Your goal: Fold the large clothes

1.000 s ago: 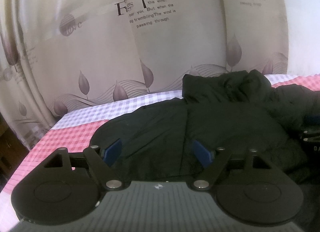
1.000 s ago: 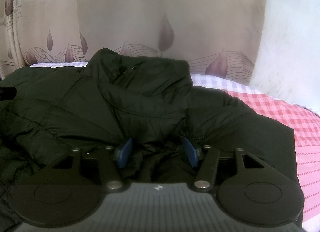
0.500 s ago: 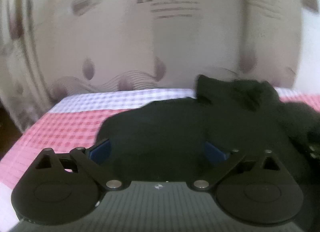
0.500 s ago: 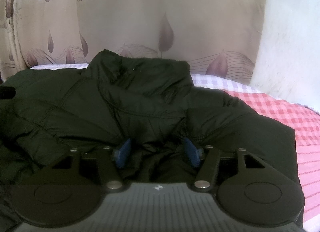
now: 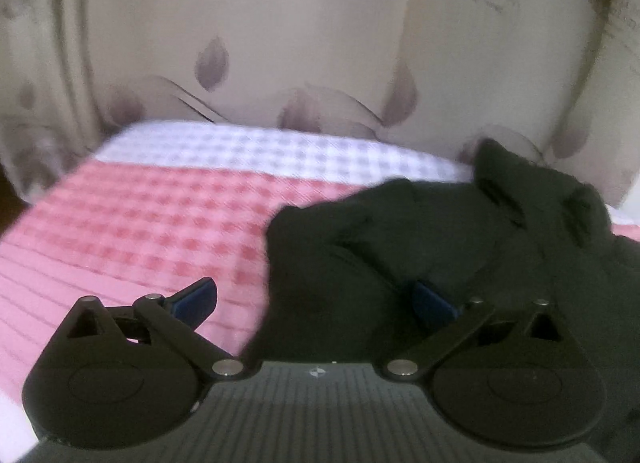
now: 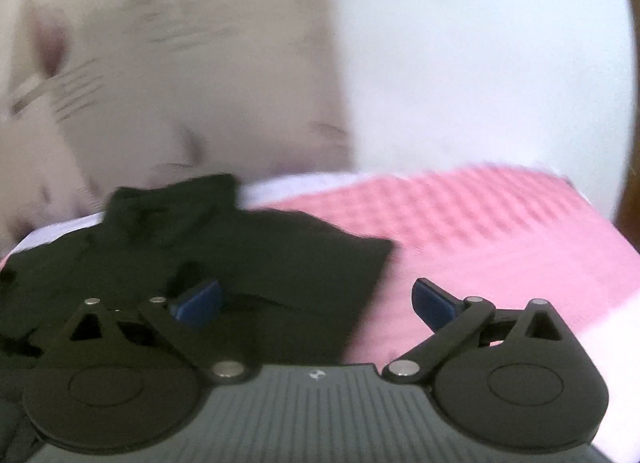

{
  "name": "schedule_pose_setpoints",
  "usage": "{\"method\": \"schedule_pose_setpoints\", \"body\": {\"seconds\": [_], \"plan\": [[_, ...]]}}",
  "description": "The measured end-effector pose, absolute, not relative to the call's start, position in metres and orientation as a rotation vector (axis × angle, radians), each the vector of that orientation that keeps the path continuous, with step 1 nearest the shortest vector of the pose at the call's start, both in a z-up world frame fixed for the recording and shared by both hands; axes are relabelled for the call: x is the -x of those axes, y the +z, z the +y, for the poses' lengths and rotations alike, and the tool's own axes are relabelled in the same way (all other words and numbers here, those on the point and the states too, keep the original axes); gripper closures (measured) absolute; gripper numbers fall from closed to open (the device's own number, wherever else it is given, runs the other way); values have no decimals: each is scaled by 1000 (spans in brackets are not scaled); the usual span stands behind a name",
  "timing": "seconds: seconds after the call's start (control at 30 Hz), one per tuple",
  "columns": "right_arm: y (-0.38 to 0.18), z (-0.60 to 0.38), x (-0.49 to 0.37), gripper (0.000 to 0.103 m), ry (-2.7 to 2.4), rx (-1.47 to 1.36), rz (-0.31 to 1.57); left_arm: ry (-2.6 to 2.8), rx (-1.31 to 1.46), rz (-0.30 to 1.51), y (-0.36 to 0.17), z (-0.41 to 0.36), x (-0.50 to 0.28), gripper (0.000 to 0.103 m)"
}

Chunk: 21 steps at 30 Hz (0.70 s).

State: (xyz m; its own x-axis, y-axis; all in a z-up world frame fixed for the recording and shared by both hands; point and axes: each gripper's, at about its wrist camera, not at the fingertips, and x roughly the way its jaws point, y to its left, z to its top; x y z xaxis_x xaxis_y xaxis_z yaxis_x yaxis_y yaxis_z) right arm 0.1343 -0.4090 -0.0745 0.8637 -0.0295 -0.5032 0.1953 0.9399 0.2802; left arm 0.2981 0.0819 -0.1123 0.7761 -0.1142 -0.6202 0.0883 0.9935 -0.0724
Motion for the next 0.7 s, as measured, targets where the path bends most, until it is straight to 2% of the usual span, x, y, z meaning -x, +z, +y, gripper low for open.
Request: {"method": "schedule_pose_setpoints", "body": {"seconds": [0.03,0.1,0.13,0.2,0.23,0.27,0.33,0.47,0.6,0.63,0.67,0.7], "plan": [[-78,-419,-136,0,-126,-364,535,-118,35,688,-115,78,-300,0],[-88,-437,-146,0,-102,-440,578,-143,33,697,-119,73,-301,10],[-92,-441,-150,0,-88,-464,586,-168,35,702,-121,71,-302,23],[-103,-442,-164,1,-42,-499,615,-154,19,701,-122,65,-300,32],[-108,-440,-170,4,-28,-506,628,-147,6,692,-122,63,-297,42],[-113,-436,-175,21,-11,-507,637,-139,-5,684,-122,63,-295,52],[-116,-425,-188,44,32,-496,648,-117,-11,681,-122,67,-292,60],[-105,-396,-210,57,49,-397,640,-48,6,682,-125,82,-282,65],[-102,-375,-228,57,61,-305,640,-11,-7,664,-122,93,-270,65],[-106,-376,-230,52,41,-293,639,-18,-9,657,-120,93,-269,64],[-109,-380,-230,40,24,-315,639,-22,-10,649,-117,93,-268,62],[-109,-385,-227,36,7,-348,642,-18,-11,634,-112,93,-264,62]]}}
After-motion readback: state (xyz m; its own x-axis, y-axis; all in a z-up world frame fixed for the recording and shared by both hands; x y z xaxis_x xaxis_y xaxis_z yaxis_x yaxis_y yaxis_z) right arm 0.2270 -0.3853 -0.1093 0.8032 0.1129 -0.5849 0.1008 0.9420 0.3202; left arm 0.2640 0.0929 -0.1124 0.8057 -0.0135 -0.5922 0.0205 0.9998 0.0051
